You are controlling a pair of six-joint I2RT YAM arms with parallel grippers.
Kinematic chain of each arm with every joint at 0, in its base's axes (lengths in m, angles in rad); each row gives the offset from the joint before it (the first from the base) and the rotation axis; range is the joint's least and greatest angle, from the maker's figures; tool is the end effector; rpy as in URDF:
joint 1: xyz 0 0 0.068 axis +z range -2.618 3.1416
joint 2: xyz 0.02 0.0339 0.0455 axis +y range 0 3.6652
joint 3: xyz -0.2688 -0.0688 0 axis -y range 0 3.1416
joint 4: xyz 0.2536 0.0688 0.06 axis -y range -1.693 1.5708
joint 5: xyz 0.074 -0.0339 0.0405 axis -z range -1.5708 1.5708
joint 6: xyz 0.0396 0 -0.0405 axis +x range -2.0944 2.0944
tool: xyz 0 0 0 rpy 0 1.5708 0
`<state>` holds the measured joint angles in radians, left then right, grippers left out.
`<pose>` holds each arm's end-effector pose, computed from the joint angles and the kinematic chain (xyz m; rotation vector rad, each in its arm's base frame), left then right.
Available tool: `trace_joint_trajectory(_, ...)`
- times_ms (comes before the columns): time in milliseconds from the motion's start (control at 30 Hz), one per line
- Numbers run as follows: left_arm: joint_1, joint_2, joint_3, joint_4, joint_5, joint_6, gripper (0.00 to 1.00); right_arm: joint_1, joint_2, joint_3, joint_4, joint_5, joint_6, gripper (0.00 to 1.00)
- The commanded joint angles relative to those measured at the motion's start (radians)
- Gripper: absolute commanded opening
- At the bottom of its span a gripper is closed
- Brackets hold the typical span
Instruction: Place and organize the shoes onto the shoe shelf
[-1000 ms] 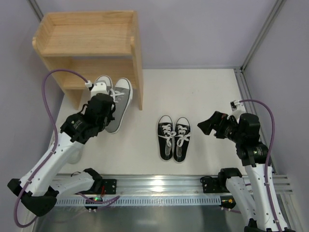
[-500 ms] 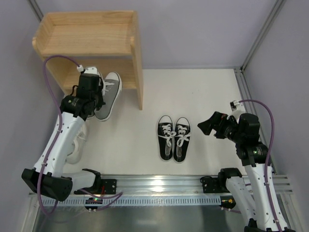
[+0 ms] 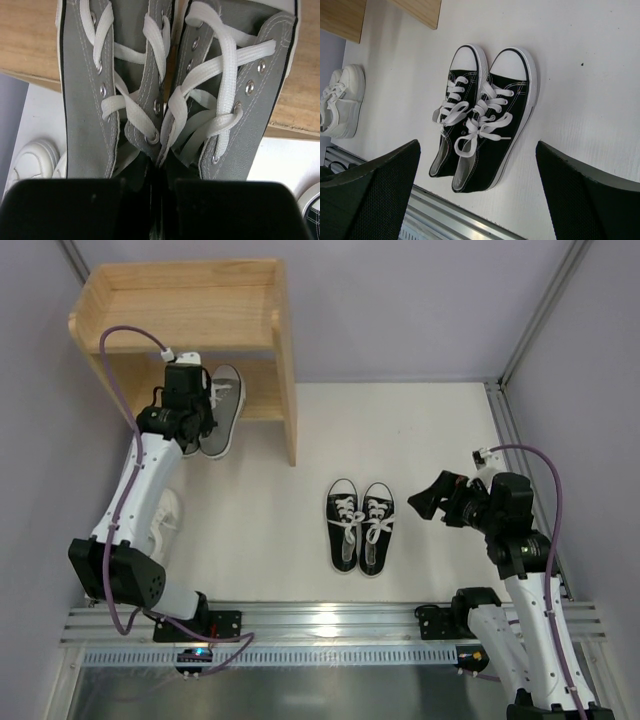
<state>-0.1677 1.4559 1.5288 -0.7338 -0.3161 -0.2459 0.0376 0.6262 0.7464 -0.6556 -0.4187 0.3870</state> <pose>0.3234 -0.0423 0.3903 -0.2562 2.1814 0.1216 0.1408 0.0214 0.3048 0.1156 2.1281 0.6933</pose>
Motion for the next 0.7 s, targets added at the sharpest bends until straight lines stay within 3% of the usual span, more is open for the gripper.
trace_joint_trajectory(0,0.013,0.001,0.126,0.249,-0.011,0.057,0.0,0.005,-0.011,-0.025,0.039,-0.012,-0.013,0.97)
trace_joint_trajectory(333,0.014,0.07,0.24,0.28,-0.032,0.051,0.0,0.004,-0.017,-0.038,0.036,-0.014,-0.016,0.97)
trace_joint_trajectory(667,0.014,-0.032,-0.12,0.591,-0.058,-0.016,0.0,0.004,-0.037,-0.062,0.057,-0.019,0.003,0.97)
